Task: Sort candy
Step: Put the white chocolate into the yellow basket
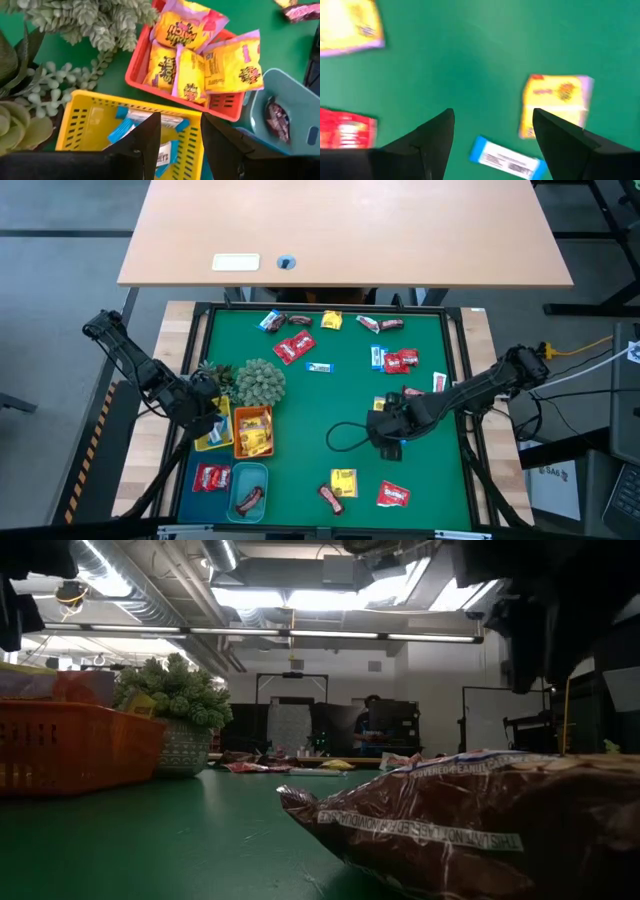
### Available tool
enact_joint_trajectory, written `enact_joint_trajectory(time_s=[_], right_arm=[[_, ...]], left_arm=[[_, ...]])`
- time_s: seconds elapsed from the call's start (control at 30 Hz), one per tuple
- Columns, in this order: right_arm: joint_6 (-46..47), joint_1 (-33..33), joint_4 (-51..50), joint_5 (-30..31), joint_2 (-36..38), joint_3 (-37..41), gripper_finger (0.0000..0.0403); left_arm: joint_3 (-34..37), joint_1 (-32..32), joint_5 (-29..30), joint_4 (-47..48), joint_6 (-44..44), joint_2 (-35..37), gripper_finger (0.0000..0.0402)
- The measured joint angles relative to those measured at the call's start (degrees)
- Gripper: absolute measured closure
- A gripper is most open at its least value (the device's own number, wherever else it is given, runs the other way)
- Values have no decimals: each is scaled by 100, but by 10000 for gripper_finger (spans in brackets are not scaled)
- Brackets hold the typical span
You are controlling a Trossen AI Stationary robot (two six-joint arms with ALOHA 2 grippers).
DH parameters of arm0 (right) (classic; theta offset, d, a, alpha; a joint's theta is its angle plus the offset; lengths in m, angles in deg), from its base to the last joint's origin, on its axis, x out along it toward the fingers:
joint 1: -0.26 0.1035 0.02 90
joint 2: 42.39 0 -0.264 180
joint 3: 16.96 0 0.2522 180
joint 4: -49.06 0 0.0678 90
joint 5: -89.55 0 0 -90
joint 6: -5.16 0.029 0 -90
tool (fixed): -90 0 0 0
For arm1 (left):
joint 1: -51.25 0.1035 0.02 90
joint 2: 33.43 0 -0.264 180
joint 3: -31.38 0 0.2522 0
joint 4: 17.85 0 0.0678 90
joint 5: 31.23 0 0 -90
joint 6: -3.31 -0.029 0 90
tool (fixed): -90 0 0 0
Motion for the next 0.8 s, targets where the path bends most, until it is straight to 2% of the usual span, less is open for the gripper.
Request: enact_joint_trajectory(time_s=[0.1,0.2,0.37,0.47,0.53,0.6,0.8], right_arm=[[510,121,-126,337,401,363,136],[1464,295,-109,512,967,879,136],[4082,682,-113,1243,1742,1849,136],[6006,872,38,1316,1893,2370,136],[6911,960,377,1266,1883,2664,136],[7365,1019,905,1175,1841,2933,136],[7436,997,2333,865,1604,3319,136]], left_arm=[[0,-2,17,-57,0,0,268],[0,-1,23,-53,0,0,269],[0,0,23,-54,-2,0,270],[0,0,43,-54,-2,0,270],[0,0,105,-54,-2,0,270],[0,0,130,-56,-4,0,270],[0,0,134,-71,-4,0,270]])
